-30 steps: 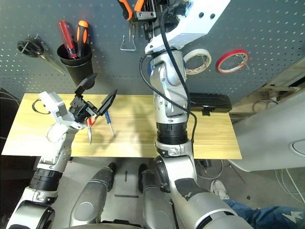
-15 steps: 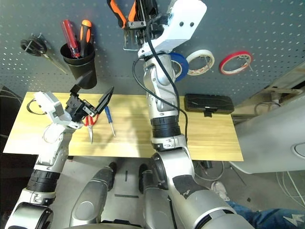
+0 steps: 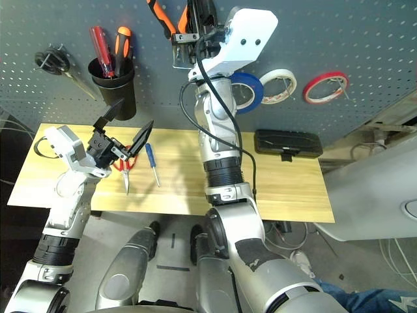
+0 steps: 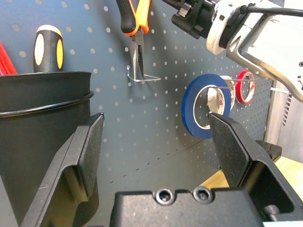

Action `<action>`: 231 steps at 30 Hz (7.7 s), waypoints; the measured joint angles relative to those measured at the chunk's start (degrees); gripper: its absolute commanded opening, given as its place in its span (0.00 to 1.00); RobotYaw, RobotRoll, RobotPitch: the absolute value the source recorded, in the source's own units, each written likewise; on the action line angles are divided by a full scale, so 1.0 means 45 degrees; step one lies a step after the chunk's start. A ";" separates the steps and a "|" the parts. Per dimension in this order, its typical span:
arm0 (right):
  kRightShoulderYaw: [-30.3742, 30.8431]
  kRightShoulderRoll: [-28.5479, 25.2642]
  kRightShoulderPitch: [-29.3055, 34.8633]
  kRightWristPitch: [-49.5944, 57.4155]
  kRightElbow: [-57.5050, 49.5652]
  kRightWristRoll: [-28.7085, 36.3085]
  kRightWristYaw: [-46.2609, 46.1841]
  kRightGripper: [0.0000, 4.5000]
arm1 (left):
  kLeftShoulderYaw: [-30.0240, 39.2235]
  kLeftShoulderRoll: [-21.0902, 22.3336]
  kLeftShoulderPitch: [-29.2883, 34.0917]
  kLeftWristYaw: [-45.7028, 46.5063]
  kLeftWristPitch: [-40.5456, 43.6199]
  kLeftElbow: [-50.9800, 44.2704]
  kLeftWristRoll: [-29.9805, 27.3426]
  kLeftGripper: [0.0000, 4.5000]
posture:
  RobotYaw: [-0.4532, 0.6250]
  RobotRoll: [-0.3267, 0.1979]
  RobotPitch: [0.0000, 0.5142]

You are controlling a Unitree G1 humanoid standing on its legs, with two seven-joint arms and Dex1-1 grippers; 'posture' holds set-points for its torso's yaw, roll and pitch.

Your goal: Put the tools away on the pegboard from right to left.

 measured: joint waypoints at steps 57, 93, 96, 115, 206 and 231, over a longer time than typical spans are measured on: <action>0.0233 0.0112 0.1964 0.0612 -0.1490 -0.0925 -0.0996 0.60 | -0.0096 0.0226 0.0326 -0.0318 0.0456 -0.0107 0.0241 1.00 | 0.65 0.62 0.69; 0.1246 -0.3413 0.9704 0.4558 -0.3544 -0.0844 0.2896 1.00 | -0.1956 0.0255 -0.0958 0.0108 0.4489 0.3321 0.2743 1.00 | 0.61 0.62 0.67; 0.1222 -0.3589 0.9967 0.4968 -0.3298 -0.0812 0.3302 1.00 | -0.1873 -0.0075 -0.1897 0.0725 0.4736 0.4671 0.3152 1.00 | 0.60 0.62 0.69; 0.2068 -0.3458 0.9438 0.5602 -0.3003 -0.0810 0.5129 1.00 | 0.0318 -0.2008 -0.5720 0.4146 0.6467 1.2782 0.3297 0.87 | 0.53 0.62 0.69; 0.2268 -0.2235 0.5148 0.6871 -0.4802 0.1547 0.6777 1.00 | 0.2069 -0.1396 -0.6603 0.1402 0.2958 0.0384 -0.2437 0.12 | 0.56 0.62 0.54; 0.2098 -0.2100 0.4936 0.6645 -0.4800 0.1603 0.6484 1.00 | 0.2149 -0.1026 -0.6603 0.1837 0.0133 0.4104 -0.0277 0.56 | 0.55 0.62 0.54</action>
